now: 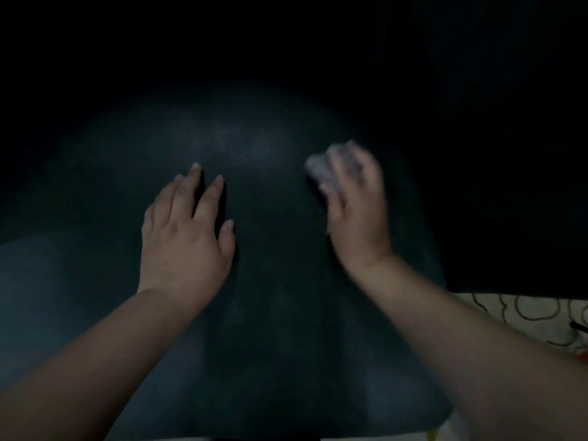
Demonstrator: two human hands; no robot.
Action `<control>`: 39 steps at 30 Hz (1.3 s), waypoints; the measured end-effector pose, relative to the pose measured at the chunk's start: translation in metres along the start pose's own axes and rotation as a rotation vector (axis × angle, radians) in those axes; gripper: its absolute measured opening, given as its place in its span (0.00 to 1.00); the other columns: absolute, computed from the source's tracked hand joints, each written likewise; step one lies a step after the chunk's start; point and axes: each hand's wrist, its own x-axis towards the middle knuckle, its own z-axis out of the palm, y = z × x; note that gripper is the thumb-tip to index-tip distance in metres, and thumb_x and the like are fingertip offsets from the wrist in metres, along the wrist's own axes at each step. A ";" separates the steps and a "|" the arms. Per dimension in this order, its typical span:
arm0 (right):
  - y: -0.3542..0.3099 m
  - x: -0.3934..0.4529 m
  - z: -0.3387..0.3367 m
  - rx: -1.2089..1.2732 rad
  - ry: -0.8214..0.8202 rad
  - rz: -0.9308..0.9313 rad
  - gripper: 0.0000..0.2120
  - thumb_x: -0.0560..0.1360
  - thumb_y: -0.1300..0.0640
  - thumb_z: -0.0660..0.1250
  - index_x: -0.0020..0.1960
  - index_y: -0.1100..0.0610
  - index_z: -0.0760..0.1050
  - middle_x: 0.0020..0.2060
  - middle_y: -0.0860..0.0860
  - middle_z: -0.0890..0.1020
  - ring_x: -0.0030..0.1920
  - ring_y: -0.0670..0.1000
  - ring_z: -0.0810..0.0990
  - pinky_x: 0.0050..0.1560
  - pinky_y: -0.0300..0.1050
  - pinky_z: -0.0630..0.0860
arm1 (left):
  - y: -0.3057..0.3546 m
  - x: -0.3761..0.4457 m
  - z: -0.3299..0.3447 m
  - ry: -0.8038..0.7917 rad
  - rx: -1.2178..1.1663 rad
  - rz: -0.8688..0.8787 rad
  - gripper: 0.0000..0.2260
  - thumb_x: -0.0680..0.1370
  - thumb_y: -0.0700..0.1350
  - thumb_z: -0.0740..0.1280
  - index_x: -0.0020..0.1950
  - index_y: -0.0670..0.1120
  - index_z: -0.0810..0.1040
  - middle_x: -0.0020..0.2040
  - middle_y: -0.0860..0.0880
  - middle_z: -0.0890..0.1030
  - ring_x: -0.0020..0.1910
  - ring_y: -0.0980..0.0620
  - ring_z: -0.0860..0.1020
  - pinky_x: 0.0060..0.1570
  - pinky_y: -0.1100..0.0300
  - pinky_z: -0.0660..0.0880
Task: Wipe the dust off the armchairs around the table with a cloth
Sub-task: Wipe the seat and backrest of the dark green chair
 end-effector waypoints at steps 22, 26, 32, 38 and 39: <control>-0.060 -0.031 0.063 -0.042 -0.058 -0.231 0.26 0.70 0.73 0.65 0.67 0.63 0.72 0.61 0.61 0.77 0.58 0.63 0.75 0.62 0.54 0.71 | -0.057 -0.055 -0.016 0.067 -0.020 -0.182 0.24 0.77 0.46 0.65 0.72 0.43 0.69 0.75 0.40 0.62 0.72 0.38 0.61 0.71 0.44 0.58; -0.064 -0.054 0.057 0.018 -0.118 -0.317 0.25 0.70 0.72 0.67 0.67 0.64 0.73 0.58 0.62 0.77 0.56 0.59 0.75 0.63 0.46 0.69 | -0.059 -0.075 -0.020 0.049 -0.052 -0.211 0.24 0.77 0.46 0.64 0.73 0.45 0.67 0.76 0.42 0.60 0.73 0.41 0.59 0.71 0.45 0.56; -0.057 -0.010 0.054 -0.159 0.035 0.037 0.22 0.76 0.56 0.66 0.69 0.47 0.71 0.60 0.60 0.72 0.60 0.60 0.68 0.61 0.56 0.68 | -0.071 -0.105 -0.020 0.057 -0.049 -0.243 0.24 0.77 0.45 0.65 0.73 0.45 0.68 0.76 0.42 0.61 0.73 0.40 0.59 0.70 0.44 0.58; -0.073 -0.126 0.063 -0.117 -0.073 -0.211 0.29 0.70 0.68 0.71 0.69 0.54 0.72 0.50 0.60 0.74 0.47 0.60 0.72 0.48 0.56 0.74 | -0.062 -0.133 -0.012 0.017 -0.024 -0.176 0.25 0.76 0.45 0.66 0.73 0.44 0.68 0.75 0.41 0.62 0.72 0.39 0.62 0.69 0.44 0.60; -0.072 -0.138 0.060 -0.133 -0.062 -0.220 0.29 0.70 0.67 0.71 0.69 0.54 0.72 0.50 0.60 0.74 0.47 0.60 0.72 0.47 0.56 0.75 | -0.061 -0.137 -0.012 0.009 -0.018 -0.163 0.25 0.76 0.45 0.66 0.73 0.44 0.68 0.75 0.41 0.62 0.72 0.39 0.62 0.69 0.44 0.60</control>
